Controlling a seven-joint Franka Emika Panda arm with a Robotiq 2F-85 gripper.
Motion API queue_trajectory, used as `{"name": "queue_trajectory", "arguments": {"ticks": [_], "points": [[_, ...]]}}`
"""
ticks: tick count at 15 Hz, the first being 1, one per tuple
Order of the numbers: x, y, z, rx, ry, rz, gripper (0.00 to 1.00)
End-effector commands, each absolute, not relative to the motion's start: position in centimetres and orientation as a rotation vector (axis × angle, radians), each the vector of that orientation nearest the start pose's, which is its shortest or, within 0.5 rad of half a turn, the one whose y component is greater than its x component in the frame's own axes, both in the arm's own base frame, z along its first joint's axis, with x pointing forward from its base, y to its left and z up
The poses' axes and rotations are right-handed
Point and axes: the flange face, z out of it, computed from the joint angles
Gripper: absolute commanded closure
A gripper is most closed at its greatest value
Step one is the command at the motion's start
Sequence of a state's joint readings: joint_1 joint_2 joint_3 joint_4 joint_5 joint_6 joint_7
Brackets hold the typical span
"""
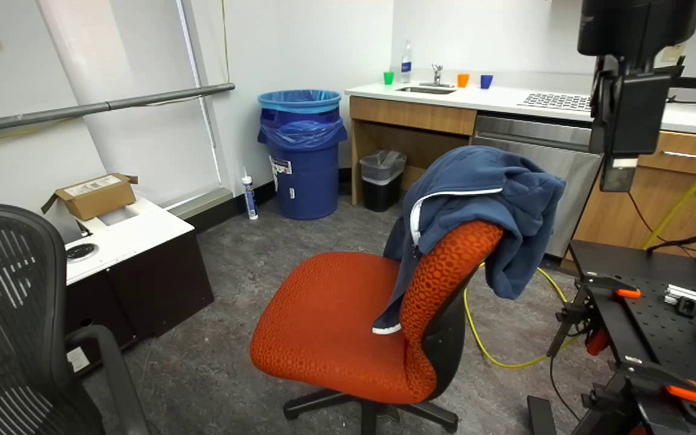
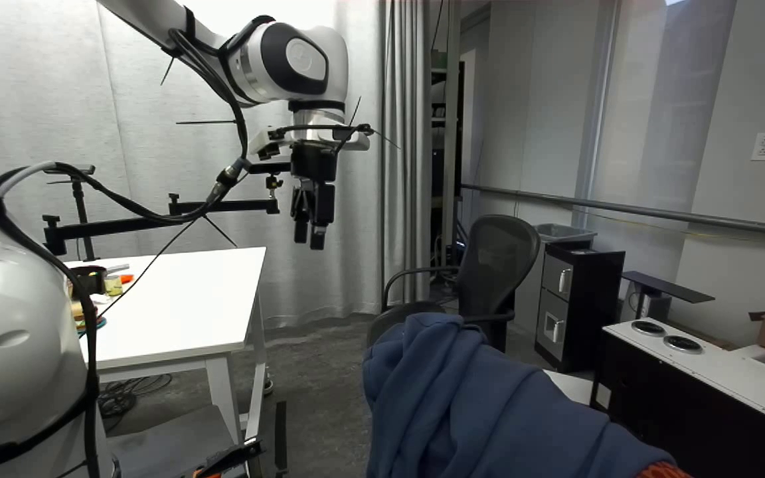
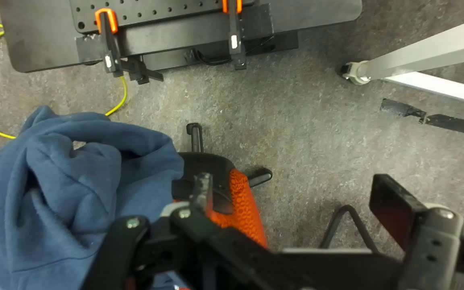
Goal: Put the jumper on the armchair seat
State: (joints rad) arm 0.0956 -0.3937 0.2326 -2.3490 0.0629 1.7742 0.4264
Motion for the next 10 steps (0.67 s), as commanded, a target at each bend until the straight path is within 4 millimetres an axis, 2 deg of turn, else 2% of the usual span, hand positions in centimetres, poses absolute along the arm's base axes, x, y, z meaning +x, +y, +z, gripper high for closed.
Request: {"name": "queue_trajectory", "arguments": {"ticks": [1,4,10], "points": [[40.0,12.1,47.8,-3.267,0.159,0.142,0.0],[41.2,10.1,49.0,-3.298,0.13,0.036,0.0],[43.4,4.4,50.6,-3.293,0.206,-0.094,0.0]]}}
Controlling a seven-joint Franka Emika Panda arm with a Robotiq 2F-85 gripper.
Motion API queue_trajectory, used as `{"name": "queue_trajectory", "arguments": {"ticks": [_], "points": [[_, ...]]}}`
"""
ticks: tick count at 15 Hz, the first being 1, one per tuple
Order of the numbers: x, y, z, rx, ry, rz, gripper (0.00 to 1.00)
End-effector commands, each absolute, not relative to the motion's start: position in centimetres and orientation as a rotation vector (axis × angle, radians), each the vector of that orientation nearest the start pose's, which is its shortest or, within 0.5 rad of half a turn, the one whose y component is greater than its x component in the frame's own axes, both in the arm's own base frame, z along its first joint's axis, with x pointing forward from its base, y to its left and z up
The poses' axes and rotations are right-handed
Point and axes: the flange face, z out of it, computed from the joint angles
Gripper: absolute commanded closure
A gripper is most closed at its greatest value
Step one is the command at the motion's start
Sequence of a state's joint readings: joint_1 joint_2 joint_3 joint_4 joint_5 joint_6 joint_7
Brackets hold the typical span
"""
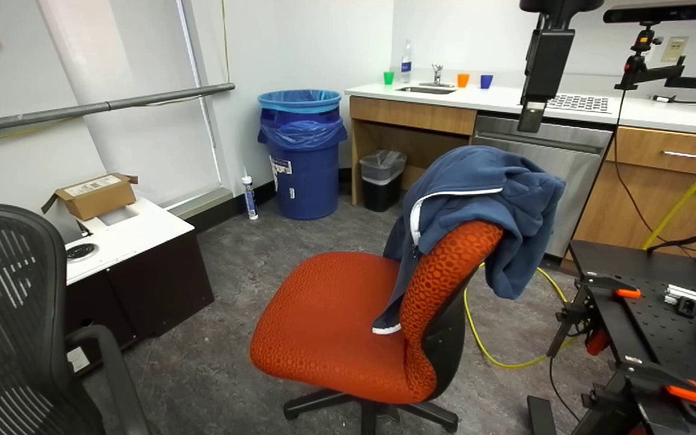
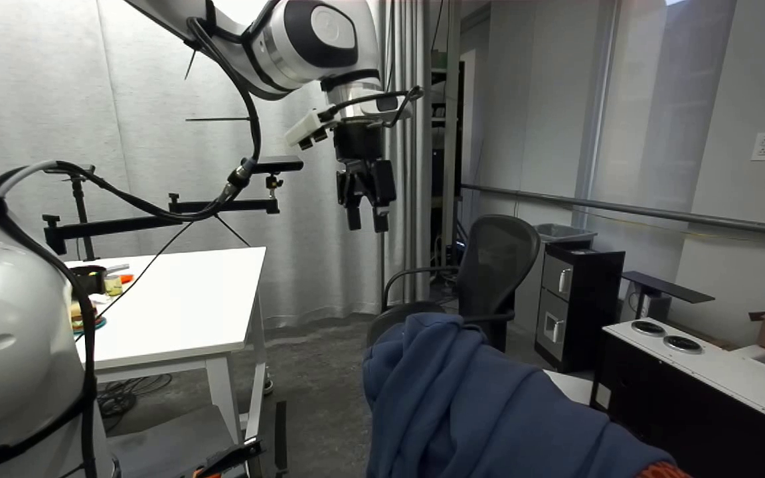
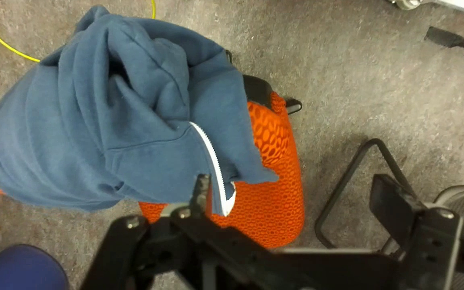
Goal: Put the jumper on the armchair seat
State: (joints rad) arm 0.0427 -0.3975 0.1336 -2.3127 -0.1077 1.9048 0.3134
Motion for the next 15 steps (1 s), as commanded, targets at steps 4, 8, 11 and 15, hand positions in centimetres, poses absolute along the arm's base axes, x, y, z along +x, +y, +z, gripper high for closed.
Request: {"name": "queue_trajectory", "arguments": {"ticks": [4,8,11,15], "points": [[44.6,-0.4,51.1,-3.267,0.306,-0.097,0.0],[45.7,-4.0,50.5,-3.246,0.404,-0.067,0.0],[46.6,-5.4,48.9,-3.243,0.433,-0.01,0.0],[48.1,-5.9,46.6,-3.251,0.449,0.05,0.0]]}}
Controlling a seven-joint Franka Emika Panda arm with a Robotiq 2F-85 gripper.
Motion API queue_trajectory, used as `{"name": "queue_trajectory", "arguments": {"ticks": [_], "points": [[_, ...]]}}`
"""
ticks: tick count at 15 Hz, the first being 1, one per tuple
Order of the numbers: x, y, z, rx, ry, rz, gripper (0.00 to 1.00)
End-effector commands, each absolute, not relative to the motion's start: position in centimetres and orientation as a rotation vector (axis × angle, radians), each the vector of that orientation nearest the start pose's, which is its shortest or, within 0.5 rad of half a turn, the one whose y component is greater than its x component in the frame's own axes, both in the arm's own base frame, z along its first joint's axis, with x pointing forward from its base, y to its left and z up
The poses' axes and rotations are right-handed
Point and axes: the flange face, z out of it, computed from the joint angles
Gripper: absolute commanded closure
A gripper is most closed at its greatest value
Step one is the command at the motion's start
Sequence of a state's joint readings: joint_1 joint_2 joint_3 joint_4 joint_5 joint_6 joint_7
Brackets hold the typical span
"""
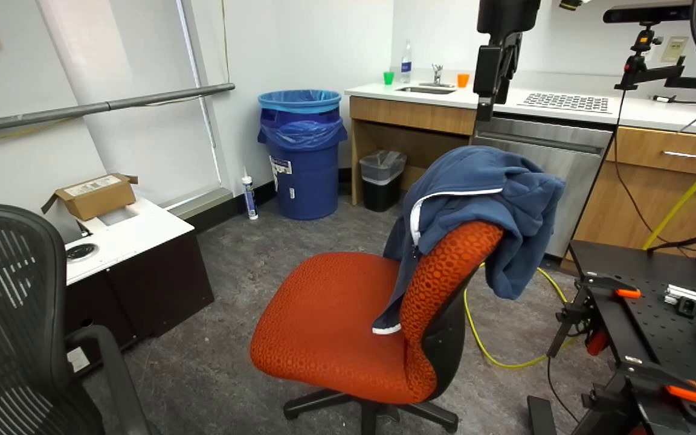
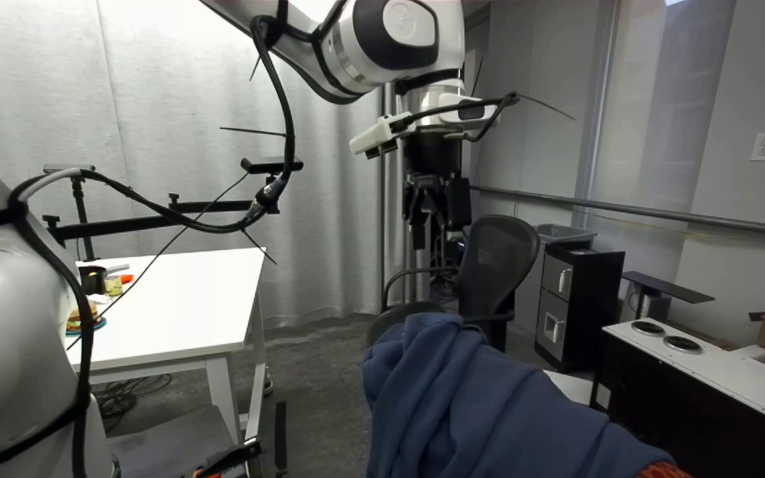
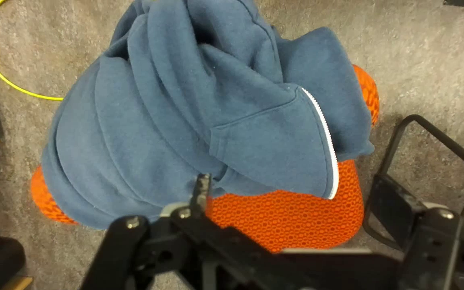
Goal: Put the jumper on the armchair seat
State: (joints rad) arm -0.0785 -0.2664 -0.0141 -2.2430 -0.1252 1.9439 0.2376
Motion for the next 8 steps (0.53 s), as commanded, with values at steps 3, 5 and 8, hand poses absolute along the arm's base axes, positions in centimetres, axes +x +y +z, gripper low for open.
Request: {"name": "queue_trajectory", "arguments": {"ticks": [3,5,8], "points": [[48.6,-6.0,45.3,-3.258,0.452,0.103,0.0],[48.2,-6.0,44.8,-3.257,0.446,0.129,0.0],[46.7,-6.2,44.3,-3.268,0.427,0.15,0.0]]}}
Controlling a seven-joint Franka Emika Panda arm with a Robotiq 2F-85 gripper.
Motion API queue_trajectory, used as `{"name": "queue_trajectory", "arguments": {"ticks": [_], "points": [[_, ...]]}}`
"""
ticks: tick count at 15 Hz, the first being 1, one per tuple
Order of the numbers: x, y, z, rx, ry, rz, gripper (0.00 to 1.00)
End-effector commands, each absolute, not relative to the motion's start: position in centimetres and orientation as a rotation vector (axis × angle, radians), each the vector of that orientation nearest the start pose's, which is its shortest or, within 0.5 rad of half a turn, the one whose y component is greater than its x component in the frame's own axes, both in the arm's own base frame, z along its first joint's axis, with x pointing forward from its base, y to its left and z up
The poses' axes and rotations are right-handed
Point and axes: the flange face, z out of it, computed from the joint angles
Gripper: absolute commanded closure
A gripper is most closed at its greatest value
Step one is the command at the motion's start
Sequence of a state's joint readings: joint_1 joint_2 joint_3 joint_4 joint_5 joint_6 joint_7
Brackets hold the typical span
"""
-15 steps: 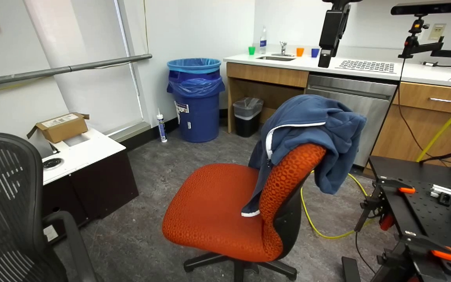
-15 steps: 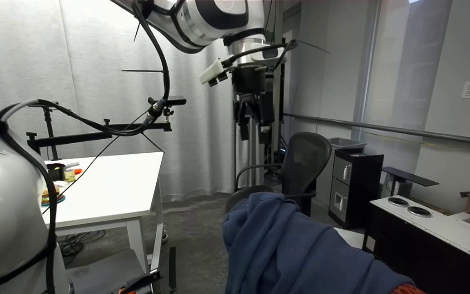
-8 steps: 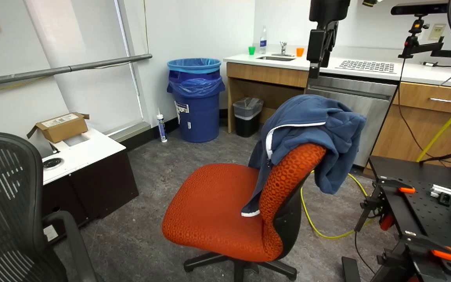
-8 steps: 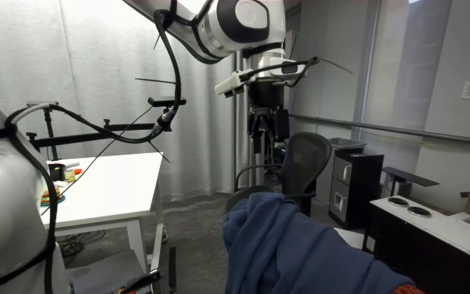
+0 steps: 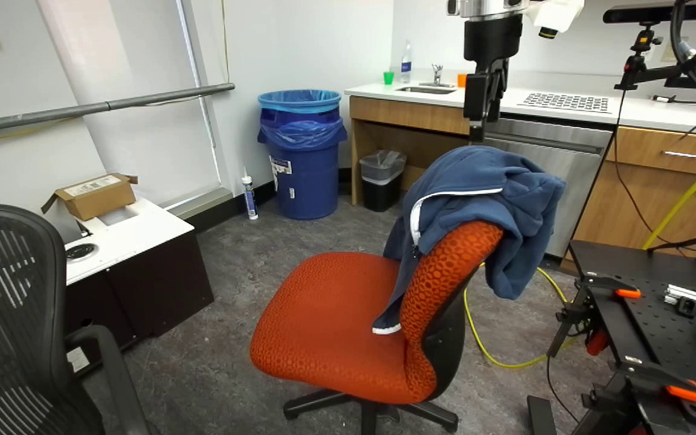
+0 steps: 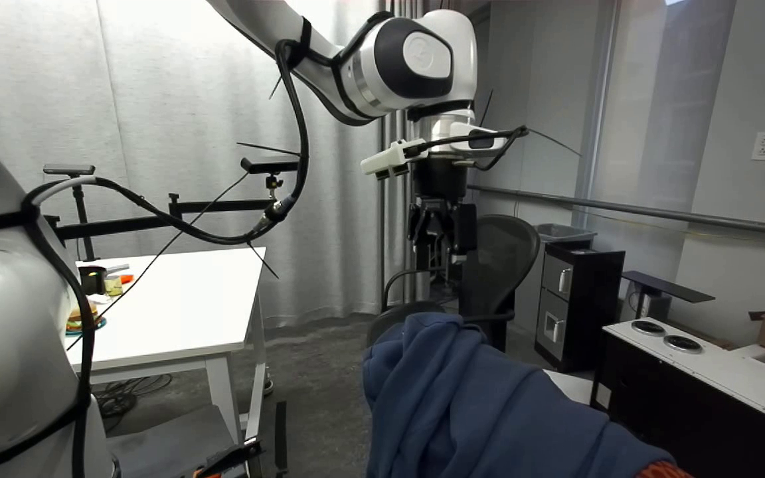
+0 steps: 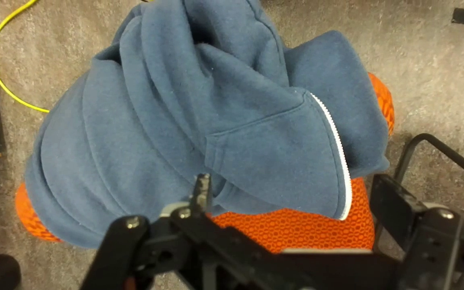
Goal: Put the jumper on the armchair seat
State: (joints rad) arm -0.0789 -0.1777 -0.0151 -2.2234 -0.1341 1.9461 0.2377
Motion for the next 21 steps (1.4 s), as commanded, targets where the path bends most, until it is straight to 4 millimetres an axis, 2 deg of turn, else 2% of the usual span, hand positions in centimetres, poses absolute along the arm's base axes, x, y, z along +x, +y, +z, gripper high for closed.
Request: {"name": "queue_trajectory", "arguments": {"ticks": [1,7,10,16,21], "points": [[46.3,-6.4,44.1,-3.274,0.422,0.159,0.0],[43.5,-7.9,41.9,-3.285,0.415,0.234,0.0],[42.8,-8.6,40.8,-3.283,0.387,0.261,0.0],[44.0,-9.2,39.8,-3.281,0.301,0.279,0.0],[46.4,-9.2,37.9,-3.284,0.241,0.276,0.0]]}}
